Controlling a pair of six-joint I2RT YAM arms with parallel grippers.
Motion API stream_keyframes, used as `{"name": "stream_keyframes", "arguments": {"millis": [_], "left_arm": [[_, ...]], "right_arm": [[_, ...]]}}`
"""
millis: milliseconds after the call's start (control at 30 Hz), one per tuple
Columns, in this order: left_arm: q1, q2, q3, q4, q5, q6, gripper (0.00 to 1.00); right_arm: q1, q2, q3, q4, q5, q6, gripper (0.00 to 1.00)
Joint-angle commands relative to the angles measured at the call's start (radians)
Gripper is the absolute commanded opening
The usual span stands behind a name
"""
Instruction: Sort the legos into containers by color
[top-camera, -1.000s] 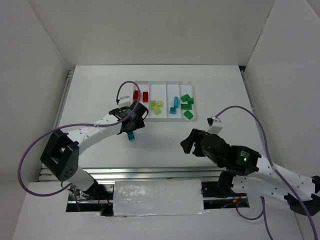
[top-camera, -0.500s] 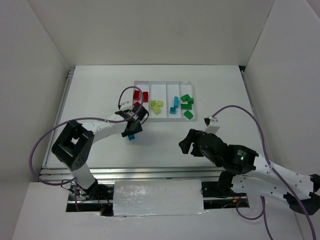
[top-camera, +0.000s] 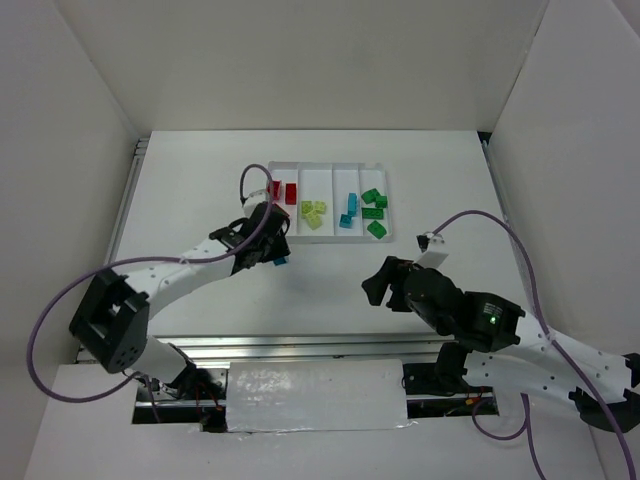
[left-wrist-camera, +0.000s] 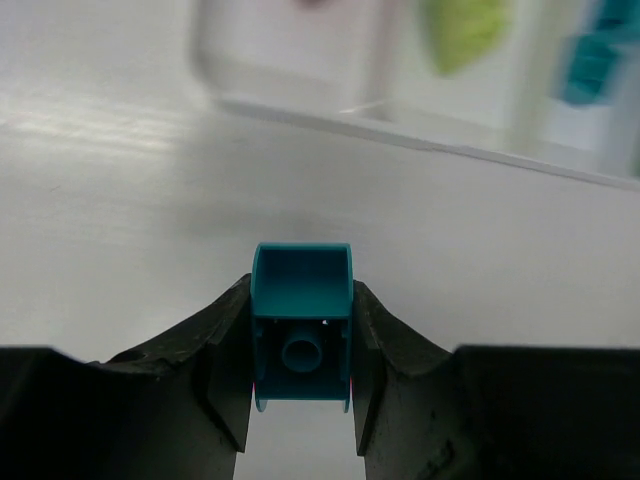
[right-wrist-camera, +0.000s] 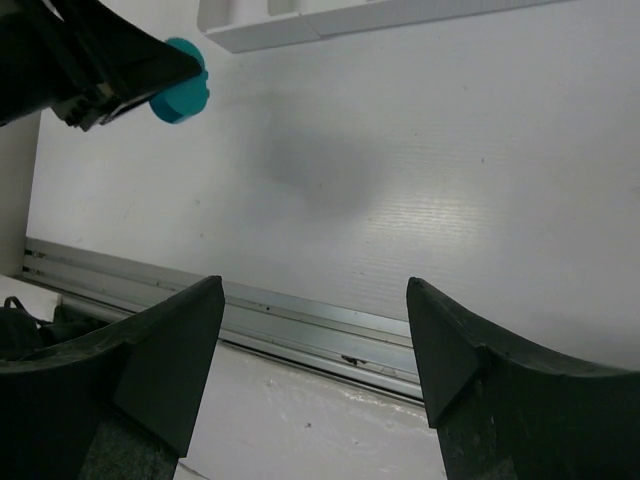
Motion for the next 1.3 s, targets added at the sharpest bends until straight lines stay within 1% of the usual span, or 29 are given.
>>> {"name": "stream_keyframes", "arguments": {"millis": [0, 67, 100, 167, 200, 233, 267, 300, 333, 367, 400, 433, 467, 500, 567, 633, 733, 767, 833, 867, 900, 967, 1067, 1200, 1267], "left_arm": [[-0.022, -0.12, -0.01, 0.325, 0.18, 0.178, 0.06], [-0.02, -0.089, 0.023, 0.424, 0.197, 0.219, 0.09], [-0.014, -0.019, 0.093, 0.436, 0.215, 0.265, 0.08], [-0.011, 0.076, 0.196, 0.439, 0.226, 0.308, 0.06], [-0.01, 0.13, 0.309, 0.434, 0.242, 0.356, 0.06], [-0.01, 0.236, 0.371, 0.433, 0.249, 0.38, 0.07], [-0.008, 0.289, 0.426, 0.43, 0.252, 0.397, 0.07], [-0.005, 0.393, 0.545, 0.41, 0.254, 0.42, 0.08], [-0.002, 0.447, 0.612, 0.395, 0.252, 0.428, 0.09], [0.001, 0.495, 0.735, 0.375, 0.248, 0.431, 0.1], [0.009, 0.591, 0.793, 0.33, 0.249, 0.445, 0.11], [0.012, 0.639, 0.856, 0.309, 0.251, 0.453, 0.12], [0.016, 0.679, 0.963, 0.292, 0.252, 0.457, 0.14], [0.022, 0.755, 1.009, 0.261, 0.262, 0.466, 0.15], [0.03, 0.813, 1.101, 0.256, 0.272, 0.473, 0.23], [0.039, 0.868, 1.125, 0.273, 0.251, 0.479, 0.28], [0.059, 0.903, 1.145, 0.288, 0.268, 0.465, 0.3], [0.064, 0.906, 1.139, 0.296, 0.278, 0.462, 0.38], [0.073, 0.911, 1.133, 0.312, 0.288, 0.456, 0.48], [0.075, 0.912, 1.126, 0.313, 0.297, 0.457, 0.68], [0.076, 0.912, 1.12, 0.319, 0.303, 0.46, 0.8], [0.078, 0.906, 1.082, 0.345, 0.309, 0.459, 0.99], [0.087, 0.903, 1.07, 0.353, 0.331, 0.451, 1.0], [0.101, 0.893, 1.08, 0.327, 0.315, 0.428, 1.0], [0.102, 0.836, 1.047, 0.327, 0.306, 0.425, 0.99]], "right_arm": [[-0.006, -0.038, 0.021, -0.019, 0.071, -0.01, 0.81], [-0.008, -0.043, 0.03, -0.039, 0.092, 0.0, 0.82], [-0.008, -0.049, 0.035, -0.049, 0.094, 0.0, 0.82], [-0.011, -0.057, 0.035, -0.049, 0.089, -0.006, 0.82], [-0.011, -0.064, 0.033, -0.048, 0.083, -0.007, 0.82], [-0.009, -0.064, 0.033, -0.049, 0.08, -0.009, 0.82], [-0.011, -0.066, 0.035, -0.054, 0.08, -0.007, 0.82], [-0.012, -0.069, 0.037, -0.068, 0.083, -0.006, 0.82], [-0.014, -0.07, 0.037, -0.074, 0.082, -0.004, 0.82], [-0.014, -0.079, 0.037, -0.083, 0.08, -0.003, 0.82], [-0.014, -0.084, 0.033, -0.083, 0.071, -0.006, 0.82], [-0.015, -0.089, 0.03, -0.086, 0.063, -0.004, 0.82], [-0.015, -0.099, 0.029, -0.088, 0.057, -0.006, 0.82], [-0.014, -0.106, 0.027, -0.089, 0.046, -0.006, 0.82], [-0.017, -0.118, 0.024, -0.094, 0.036, -0.007, 0.82], [-0.019, -0.123, 0.021, -0.091, 0.019, -0.016, 0.82], [-0.019, -0.126, 0.026, -0.103, 0.016, -0.024, 0.82], [-0.02, -0.124, 0.026, -0.109, 0.017, -0.026, 0.82], [-0.02, -0.124, 0.026, -0.112, 0.022, -0.03, 0.82], [-0.019, -0.123, 0.026, -0.109, 0.022, -0.033, 0.82], [-0.019, -0.123, 0.023, -0.106, 0.022, -0.036, 0.82], [-0.02, -0.121, 0.018, -0.097, 0.022, -0.039, 0.82], [-0.019, -0.109, 0.003, -0.08, 0.013, -0.041, 0.82], [-0.019, -0.087, 0.009, -0.079, 0.01, -0.044, 0.82], [-0.019, -0.083, 0.01, -0.077, 0.011, -0.047, 0.82]]}}
